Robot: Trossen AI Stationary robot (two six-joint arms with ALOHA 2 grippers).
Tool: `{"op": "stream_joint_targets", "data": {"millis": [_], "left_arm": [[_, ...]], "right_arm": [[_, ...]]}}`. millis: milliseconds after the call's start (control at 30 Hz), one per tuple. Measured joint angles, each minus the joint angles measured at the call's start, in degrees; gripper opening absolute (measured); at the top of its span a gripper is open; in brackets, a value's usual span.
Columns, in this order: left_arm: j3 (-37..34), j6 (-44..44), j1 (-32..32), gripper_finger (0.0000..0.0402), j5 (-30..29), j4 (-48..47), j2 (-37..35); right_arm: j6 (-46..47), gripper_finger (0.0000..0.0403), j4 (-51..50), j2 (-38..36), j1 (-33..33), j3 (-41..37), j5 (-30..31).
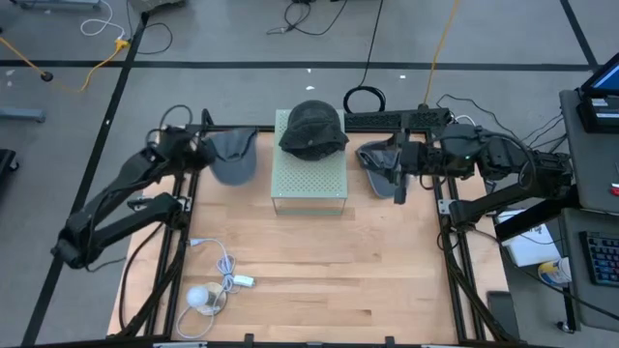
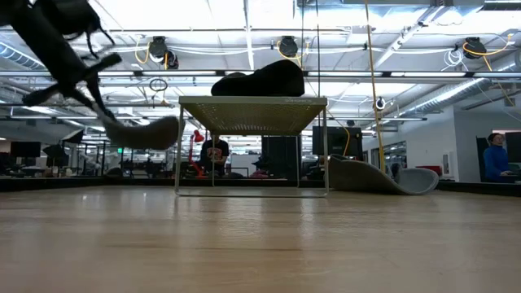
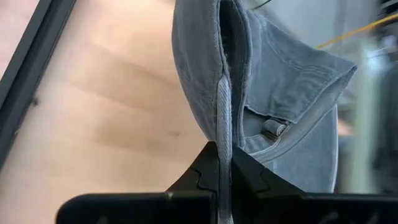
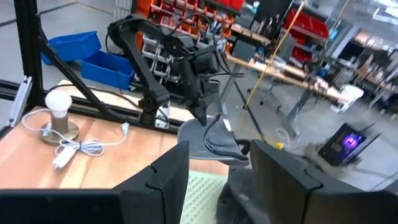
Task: Pick & Place hat
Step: Put the left gray cap on the shelf
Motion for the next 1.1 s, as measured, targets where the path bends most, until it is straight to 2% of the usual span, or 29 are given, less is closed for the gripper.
{"op": "stream_joint_targets", "data": {"millis": [167, 367, 533, 900, 1100], "left_arm": [[2.38, 0.57, -0.83, 0.0008, -0.66, 3.53, -5.28], [5.22, 2.11, -2.79, 0.0008, 0.26, 11.95, -6.76], [5.50, 3.33, -4.95, 0.0008, 0.56, 21.28, -6.15], [5.52, 5.48, -8.57, 0.0008, 7.49, 35.89, 0.74], [5.52, 7.62, -10.24, 0.0008, 10.40, 48.25, 4.86]], "right_arm": [[-5.87, 0.0167, 1.31, 0.00, 0.00, 0.00, 0.00], [-3.75, 0.0167, 1.97, 0.29, 0.00, 0.00, -0.01], [1.15, 0.0167, 1.49, 0.91, 0.00, -0.02, -0.20], [13.84, 0.0167, 2.13, 3.35, 0.00, -0.04, -0.12], [27.17, 0.0167, 2.97, 5.42, 0.00, -0.04, -0.20]]}}
